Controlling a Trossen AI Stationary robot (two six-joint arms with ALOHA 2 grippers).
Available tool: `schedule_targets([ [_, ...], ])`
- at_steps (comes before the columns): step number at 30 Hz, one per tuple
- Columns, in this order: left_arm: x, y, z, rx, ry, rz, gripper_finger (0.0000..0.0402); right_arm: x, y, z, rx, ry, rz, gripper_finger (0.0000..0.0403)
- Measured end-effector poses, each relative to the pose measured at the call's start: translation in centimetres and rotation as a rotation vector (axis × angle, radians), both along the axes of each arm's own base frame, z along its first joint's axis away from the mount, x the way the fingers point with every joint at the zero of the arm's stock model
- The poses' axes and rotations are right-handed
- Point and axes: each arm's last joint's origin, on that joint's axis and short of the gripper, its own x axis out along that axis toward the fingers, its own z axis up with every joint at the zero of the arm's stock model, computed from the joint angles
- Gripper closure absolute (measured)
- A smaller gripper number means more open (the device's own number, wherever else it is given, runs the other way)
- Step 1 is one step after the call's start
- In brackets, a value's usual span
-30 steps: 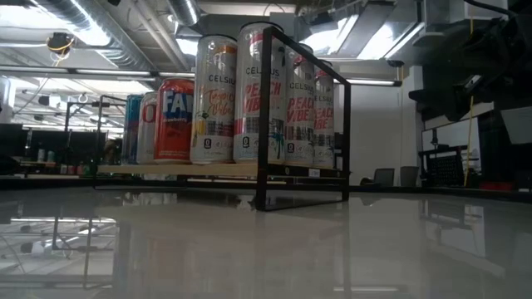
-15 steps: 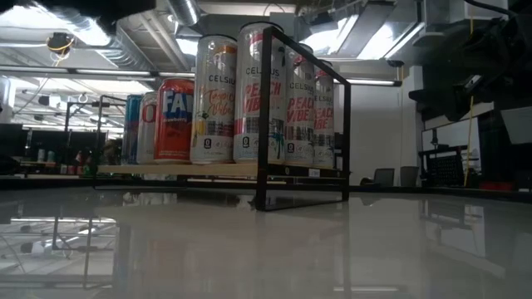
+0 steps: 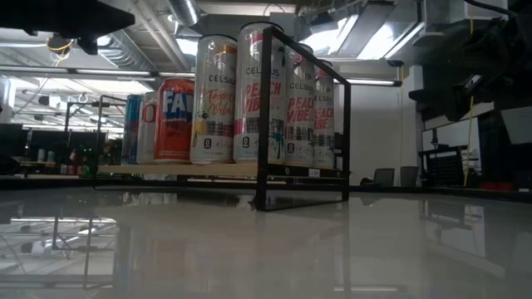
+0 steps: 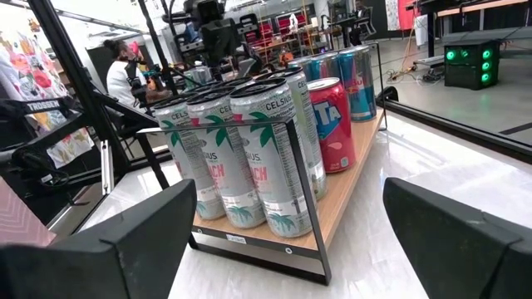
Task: Place canned beverage on shelf
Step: Return to Home Position
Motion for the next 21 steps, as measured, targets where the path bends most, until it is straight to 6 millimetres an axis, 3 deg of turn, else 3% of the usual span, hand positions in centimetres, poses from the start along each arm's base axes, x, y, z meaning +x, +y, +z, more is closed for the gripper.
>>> schedule_targets([
  [21,0.2,1.1,-3.0,0.055,-0.073,0.037,0.0401,0.0,0.0,0.0,0.000,0.000,0.000,0.0022],
])
